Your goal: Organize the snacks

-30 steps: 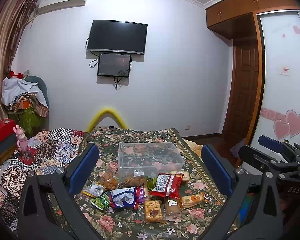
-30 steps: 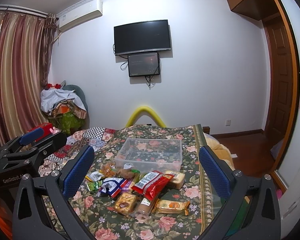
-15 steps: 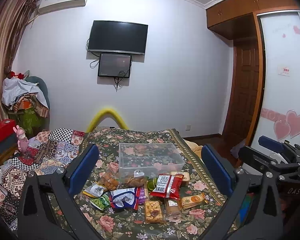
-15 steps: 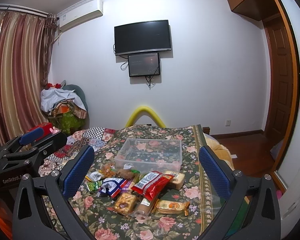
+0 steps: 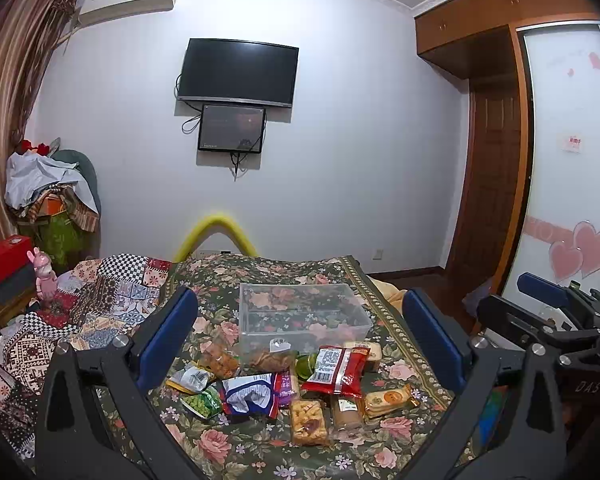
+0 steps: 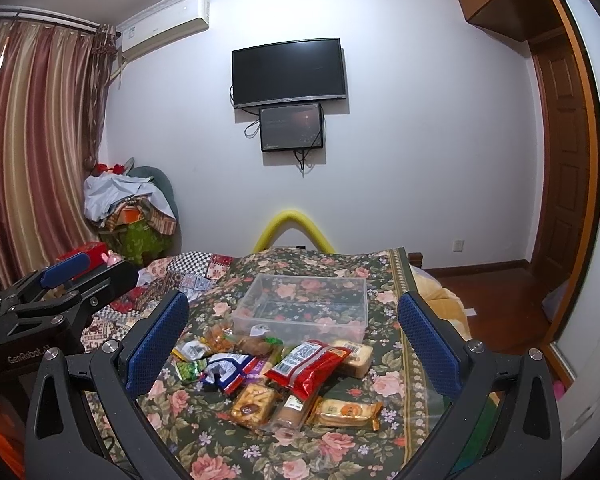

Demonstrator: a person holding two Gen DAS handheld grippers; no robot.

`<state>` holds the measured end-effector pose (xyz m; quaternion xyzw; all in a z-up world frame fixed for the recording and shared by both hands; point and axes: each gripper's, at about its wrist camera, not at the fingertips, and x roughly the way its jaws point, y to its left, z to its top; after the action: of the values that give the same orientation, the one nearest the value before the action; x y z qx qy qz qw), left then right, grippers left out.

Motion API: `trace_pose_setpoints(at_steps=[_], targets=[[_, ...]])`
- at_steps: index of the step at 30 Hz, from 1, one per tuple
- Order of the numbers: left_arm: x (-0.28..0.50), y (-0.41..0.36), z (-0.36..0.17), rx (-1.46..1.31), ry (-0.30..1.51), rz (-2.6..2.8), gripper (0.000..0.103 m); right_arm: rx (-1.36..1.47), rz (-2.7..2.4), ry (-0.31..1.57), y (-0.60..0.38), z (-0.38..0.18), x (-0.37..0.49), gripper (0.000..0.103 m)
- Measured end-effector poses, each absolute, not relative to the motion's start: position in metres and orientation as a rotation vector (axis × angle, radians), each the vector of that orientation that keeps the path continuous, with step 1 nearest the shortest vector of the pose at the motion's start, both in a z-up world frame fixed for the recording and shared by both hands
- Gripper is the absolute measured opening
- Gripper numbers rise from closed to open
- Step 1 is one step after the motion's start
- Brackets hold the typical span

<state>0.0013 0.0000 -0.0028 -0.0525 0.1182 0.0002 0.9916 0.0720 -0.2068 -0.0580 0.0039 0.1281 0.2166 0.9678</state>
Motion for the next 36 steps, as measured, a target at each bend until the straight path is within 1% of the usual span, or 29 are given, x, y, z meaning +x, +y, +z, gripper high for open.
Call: trace_pose_setpoints(at_steps=[6, 12, 21, 27, 29, 34, 36], targets=[[0.013, 0.001, -0.012, -0.103, 0.273, -0.009, 0.103, 0.012, 0.433, 0.282, -0.208, -0.064, 0.079, 0.103], [0.035, 0.002, -0.037, -0.079, 0.362, -0.012, 0.103, -0.011, 0.413, 0.326, -0.208, -0.079, 0.091, 0.103], [0.078, 0.007, -0.091, -0.088, 0.536, -0.025, 0.102, -0.046, 0.377, 0.509, -0.213, -0.128, 0.130, 0.103], [0.107, 0.007, -0.133, -0.101, 0.677, -0.049, 0.090, -0.052, 0.348, 0.632, -0.223, -0.159, 0.155, 0.103], [0.116, 0.006, -0.149, -0.108, 0.741, -0.076, 0.082, -0.050, 0.341, 0.678, -0.227, -0.170, 0.162, 0.103], [0.132, -0.002, -0.180, -0.120, 0.853, -0.121, 0.074, -0.037, 0.329, 0.770, -0.234, -0.196, 0.180, 0.103], [0.136, -0.005, -0.186, -0.125, 0.873, -0.127, 0.073, -0.026, 0.329, 0.810, -0.235, -0.208, 0.187, 0.103]])
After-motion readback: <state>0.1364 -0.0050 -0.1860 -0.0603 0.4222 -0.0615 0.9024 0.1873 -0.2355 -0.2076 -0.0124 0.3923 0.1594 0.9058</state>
